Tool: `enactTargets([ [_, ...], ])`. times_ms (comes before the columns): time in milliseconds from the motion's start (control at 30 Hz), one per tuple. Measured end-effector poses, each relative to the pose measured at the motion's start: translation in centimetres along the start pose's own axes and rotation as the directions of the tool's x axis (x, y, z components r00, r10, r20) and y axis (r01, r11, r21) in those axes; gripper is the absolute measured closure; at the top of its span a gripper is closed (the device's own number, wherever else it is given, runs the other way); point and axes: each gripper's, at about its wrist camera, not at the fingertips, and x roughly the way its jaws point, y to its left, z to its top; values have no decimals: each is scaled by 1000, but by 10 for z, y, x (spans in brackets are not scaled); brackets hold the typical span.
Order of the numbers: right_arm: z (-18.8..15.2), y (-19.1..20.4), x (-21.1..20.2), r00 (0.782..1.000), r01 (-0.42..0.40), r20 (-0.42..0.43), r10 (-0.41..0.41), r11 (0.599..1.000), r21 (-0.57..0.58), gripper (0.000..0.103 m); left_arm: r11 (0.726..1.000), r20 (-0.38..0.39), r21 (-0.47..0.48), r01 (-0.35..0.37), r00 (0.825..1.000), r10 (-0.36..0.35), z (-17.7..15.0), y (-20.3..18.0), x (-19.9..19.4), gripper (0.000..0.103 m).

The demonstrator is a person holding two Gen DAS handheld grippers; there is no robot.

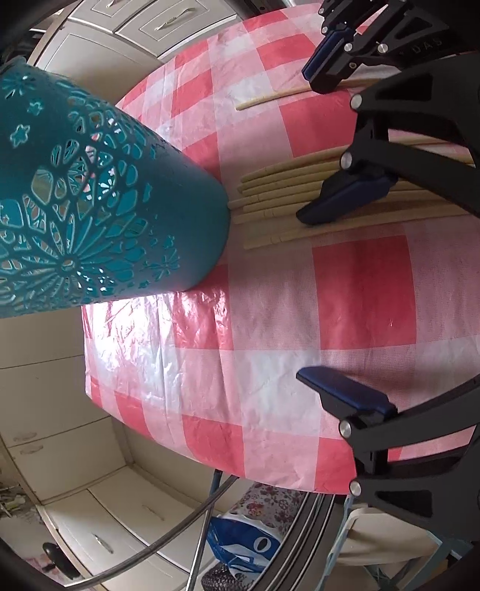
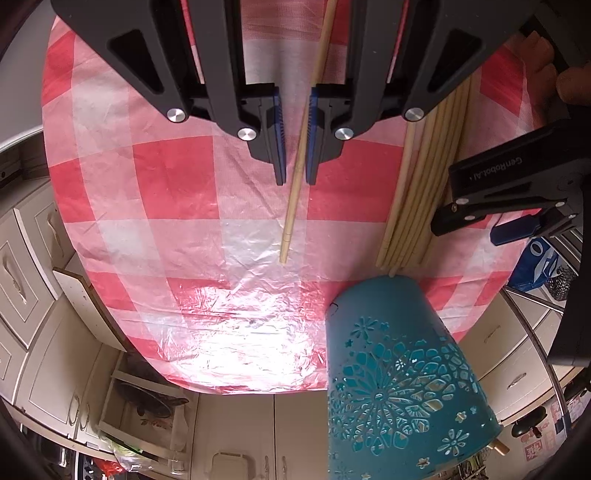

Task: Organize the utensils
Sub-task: 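Grasp a chopstick with the right gripper while the left gripper grasps another, then lift the left gripper's chopstick into the basket and release while the right gripper holds its chopstick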

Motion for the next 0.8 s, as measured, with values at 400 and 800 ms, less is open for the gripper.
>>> enactTargets([
  [400,1,-1,2,1000,27,-6,-27,999,-20,95,998,31,56,38,999,-40,0,-16,-5,80],
  [800,5,-18,-3,990,-137,1,138,981,136,98,986,116,-2,165,980,-163,4,4,-61,99],
])
